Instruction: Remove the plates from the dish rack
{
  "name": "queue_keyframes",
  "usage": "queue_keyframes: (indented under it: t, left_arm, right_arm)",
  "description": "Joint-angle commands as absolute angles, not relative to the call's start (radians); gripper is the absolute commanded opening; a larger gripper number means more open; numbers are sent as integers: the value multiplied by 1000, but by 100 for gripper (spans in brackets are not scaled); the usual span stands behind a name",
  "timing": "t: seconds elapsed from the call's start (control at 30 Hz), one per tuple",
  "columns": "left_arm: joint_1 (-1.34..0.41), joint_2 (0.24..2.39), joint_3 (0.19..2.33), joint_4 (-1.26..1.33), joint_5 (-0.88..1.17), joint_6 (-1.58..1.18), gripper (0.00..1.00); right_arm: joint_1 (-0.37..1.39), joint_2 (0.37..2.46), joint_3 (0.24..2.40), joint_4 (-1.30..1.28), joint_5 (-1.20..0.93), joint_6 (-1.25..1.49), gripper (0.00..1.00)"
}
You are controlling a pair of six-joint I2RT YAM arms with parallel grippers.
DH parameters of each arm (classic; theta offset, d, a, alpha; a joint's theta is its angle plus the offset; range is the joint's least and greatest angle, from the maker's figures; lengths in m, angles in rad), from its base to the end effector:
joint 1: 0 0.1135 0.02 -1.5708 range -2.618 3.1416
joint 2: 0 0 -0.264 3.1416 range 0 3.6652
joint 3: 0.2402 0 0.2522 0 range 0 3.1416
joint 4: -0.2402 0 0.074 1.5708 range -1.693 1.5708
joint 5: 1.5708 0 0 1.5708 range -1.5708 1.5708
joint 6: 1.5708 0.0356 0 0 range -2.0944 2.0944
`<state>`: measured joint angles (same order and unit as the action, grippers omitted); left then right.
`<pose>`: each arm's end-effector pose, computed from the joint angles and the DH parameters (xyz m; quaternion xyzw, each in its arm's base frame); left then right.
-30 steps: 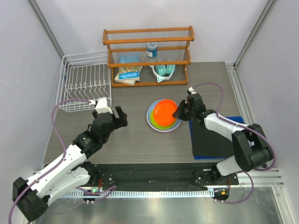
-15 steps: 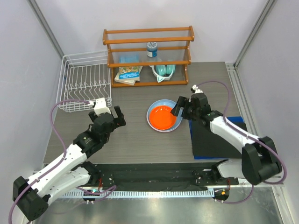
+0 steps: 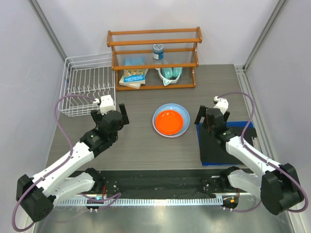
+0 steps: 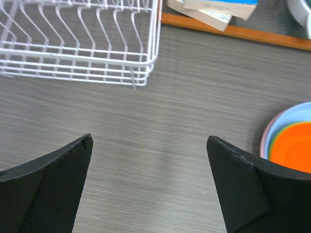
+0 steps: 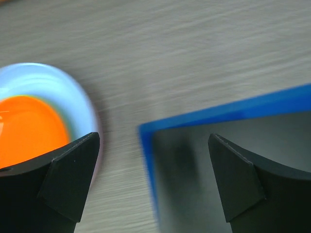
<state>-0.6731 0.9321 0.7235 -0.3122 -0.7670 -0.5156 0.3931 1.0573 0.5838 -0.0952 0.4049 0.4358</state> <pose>0.1727 -0.1061 0.2839 -0.1238 0.8147 0.0080 0.5664 0.2138 0.0735 0.2277 0.1149 0.8569 0.0281 0.5017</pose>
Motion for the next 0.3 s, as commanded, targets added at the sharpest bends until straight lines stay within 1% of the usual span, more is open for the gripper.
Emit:
queue_keyframes:
  t: [0.0,0.03,0.1,0.2,0.27]
  left_arm:
    - [-672,939,749,-203,-900,-400,99]
    - [-670,940,744,-174,-913,-375,100]
    - [-672,946,723,-134,-914,-359,99]
    - [-672,953,703,-83,-862,-317,99]
    - [-672,957,704,-84,-845,-345,99]
  right_arm:
    - [420,1028,454,101,710,318,100]
    - [429,1023,427,191,751,298,100]
    - [443,990,411,163,829,285,100]
    - [448,939,358,254,848,247,100]
    - [448,916,341,247,862,248,100]
